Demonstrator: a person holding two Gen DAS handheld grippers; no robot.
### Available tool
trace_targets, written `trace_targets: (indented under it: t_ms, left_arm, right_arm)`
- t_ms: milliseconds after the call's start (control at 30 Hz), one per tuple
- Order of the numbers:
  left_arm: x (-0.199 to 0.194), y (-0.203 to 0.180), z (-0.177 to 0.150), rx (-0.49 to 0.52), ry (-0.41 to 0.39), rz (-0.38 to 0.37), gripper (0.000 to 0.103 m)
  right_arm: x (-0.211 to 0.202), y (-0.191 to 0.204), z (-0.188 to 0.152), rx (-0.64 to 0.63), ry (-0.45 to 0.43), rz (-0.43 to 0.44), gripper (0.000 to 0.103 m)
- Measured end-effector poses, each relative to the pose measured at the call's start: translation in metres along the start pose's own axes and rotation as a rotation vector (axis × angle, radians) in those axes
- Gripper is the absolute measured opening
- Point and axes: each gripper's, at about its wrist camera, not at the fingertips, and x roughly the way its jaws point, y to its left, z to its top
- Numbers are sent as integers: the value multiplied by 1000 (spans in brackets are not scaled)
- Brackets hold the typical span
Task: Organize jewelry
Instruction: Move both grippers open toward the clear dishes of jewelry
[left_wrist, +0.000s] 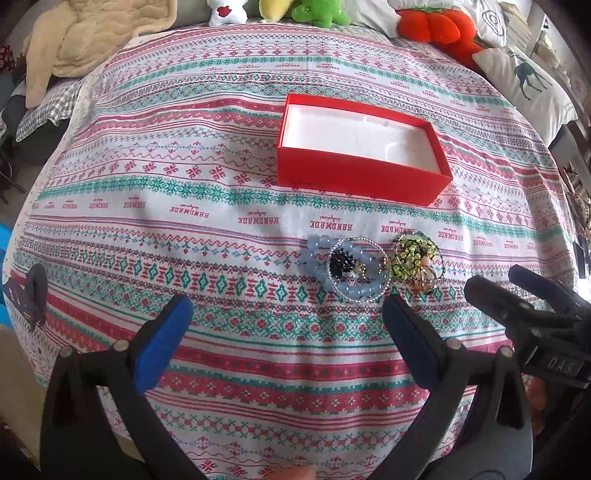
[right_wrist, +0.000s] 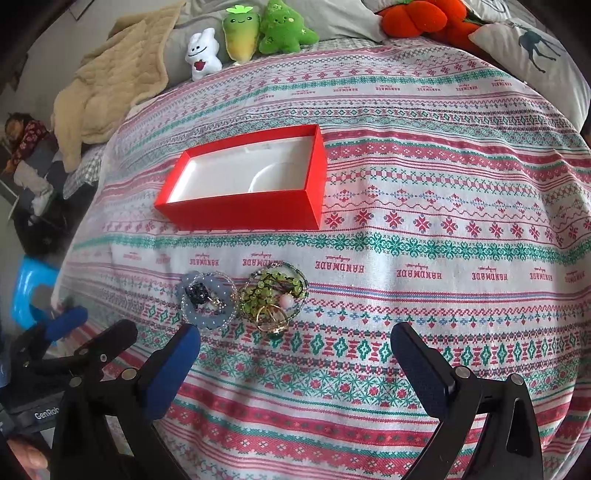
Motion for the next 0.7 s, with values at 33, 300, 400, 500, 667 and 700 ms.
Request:
trace_targets:
  t_ms: [33,300,400,500,667,700]
  left_arm:
    - [1,0,0,-2,1,0,102]
    - [9,4,1,-24,17,-27,102]
    - [11,4,0,-24,18,-38,102]
    - [13,4,1,-23,22,-35,102]
    - [15,7,1,-33,27,-42,102]
    - [15,7,1,-35,27,-44,102]
  right_arm:
    - [1,1,0,-2,4,-2,103]
    - [4,-3,2,17,7,26,103]
    - [4,0,2,2,1,8,103]
    - [3,3,2,-13,-15,-5,103]
    - [1,2,3,3,-29,20,103]
    - [2,1,4,10,-27,22,103]
